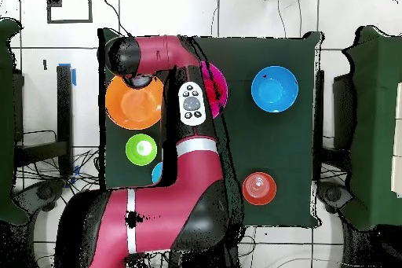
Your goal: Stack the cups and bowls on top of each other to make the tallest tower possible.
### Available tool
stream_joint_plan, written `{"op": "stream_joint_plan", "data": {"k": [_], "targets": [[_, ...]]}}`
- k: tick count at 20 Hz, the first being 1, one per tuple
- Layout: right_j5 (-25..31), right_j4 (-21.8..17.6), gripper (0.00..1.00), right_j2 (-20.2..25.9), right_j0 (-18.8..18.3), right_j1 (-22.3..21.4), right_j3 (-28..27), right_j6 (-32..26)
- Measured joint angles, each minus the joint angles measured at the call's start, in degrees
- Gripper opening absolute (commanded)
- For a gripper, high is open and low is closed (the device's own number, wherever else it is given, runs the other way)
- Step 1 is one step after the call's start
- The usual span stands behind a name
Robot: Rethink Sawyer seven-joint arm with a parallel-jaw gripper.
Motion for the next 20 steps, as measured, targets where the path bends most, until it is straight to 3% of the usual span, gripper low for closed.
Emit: {"op": "stream_joint_plan", "data": {"k": [20], "targets": [[-1.04,-0.89,1.0,1.88,-0.66,-0.05,0.31,0.0]]}}
